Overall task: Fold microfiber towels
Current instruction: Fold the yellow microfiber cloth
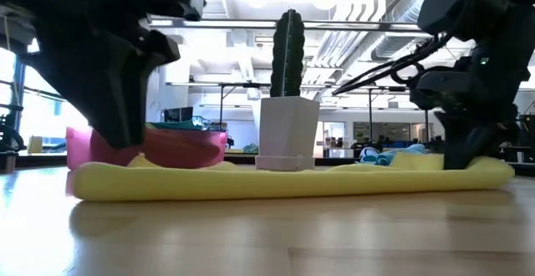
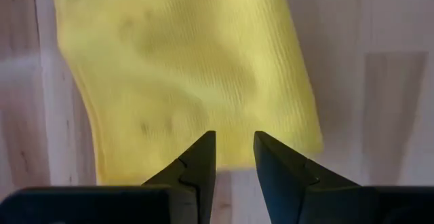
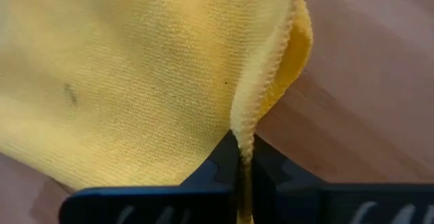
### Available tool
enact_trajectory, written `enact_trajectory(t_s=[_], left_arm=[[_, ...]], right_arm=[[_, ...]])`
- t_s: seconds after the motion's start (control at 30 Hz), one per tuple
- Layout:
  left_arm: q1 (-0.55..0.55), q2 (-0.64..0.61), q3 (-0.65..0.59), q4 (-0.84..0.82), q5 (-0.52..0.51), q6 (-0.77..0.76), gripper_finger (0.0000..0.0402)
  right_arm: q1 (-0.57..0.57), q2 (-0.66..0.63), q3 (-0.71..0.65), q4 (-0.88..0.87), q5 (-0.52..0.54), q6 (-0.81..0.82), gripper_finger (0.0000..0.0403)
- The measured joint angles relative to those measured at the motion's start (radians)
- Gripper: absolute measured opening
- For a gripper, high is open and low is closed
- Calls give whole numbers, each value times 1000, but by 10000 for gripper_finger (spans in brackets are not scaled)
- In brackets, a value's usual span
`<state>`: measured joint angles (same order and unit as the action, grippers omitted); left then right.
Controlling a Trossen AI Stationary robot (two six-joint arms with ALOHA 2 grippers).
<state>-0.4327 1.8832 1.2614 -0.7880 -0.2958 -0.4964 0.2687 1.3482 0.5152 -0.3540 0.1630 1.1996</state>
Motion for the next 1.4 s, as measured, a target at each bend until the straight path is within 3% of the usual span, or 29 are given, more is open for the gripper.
enact_trajectory(t_s=[0.23, 0.43, 0.6, 0.9, 1.17, 1.4], left_arm=[[-51, -1, 57, -111, -46, -73, 92], [-76, -2, 67, -138, -73, -129, 92], [-93, -3, 68, -183, -67, -129, 92], [-147, -4, 68, -331, -78, -156, 92], [-199, -4, 68, -448, -90, -186, 92], [-257, -4, 69, -546, -126, -251, 92]], right_arm=[[-25, -64, 87, -336, -16, 14, 1], [-29, -34, 307, -652, -26, 6, 1], [-21, 89, 546, -876, -79, -14, 0], [2, 443, 897, -907, -171, -97, 12], [7, 702, 1212, -908, -104, -114, 32], [7, 835, 1449, -911, -97, -184, 32]])
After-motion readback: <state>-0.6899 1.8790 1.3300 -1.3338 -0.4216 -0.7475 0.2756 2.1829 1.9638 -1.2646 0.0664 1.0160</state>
